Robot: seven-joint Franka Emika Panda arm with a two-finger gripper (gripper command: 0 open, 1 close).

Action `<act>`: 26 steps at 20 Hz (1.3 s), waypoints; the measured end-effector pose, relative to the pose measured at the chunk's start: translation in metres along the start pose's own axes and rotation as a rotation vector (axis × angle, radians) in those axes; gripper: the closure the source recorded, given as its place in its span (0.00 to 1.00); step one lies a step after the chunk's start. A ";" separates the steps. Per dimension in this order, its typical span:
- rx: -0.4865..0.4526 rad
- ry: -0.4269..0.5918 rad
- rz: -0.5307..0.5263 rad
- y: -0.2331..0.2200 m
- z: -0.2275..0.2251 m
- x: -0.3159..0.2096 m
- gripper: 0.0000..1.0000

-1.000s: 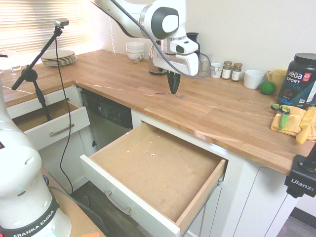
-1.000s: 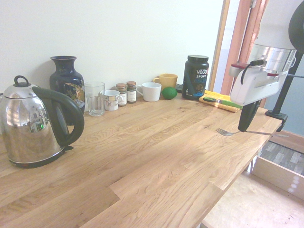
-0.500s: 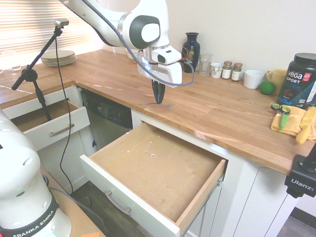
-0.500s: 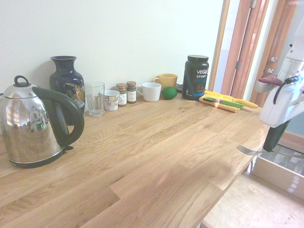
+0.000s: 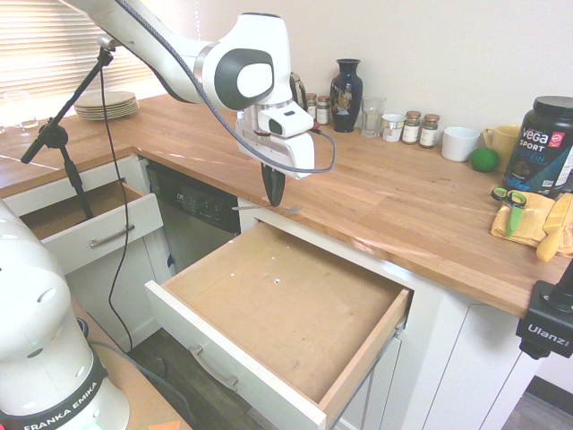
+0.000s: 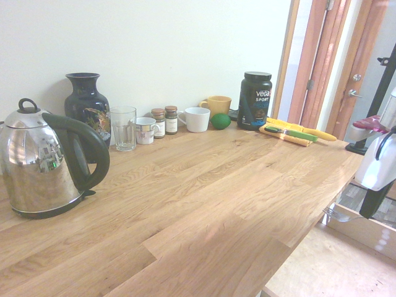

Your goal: Put fork in the drawer

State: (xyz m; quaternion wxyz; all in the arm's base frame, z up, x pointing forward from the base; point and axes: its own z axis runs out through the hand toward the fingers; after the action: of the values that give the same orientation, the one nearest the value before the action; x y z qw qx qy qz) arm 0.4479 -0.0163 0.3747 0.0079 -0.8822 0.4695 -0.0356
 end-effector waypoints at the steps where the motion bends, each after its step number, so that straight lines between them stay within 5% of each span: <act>1: -0.001 0.000 0.003 0.002 0.001 0.000 1.00; 26: -0.053 -0.067 0.024 0.061 0.101 -0.012 1.00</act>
State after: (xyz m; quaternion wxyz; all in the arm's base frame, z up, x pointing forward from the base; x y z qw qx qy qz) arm 0.3971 -0.0423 0.2701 0.0006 -0.8772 0.4801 0.0066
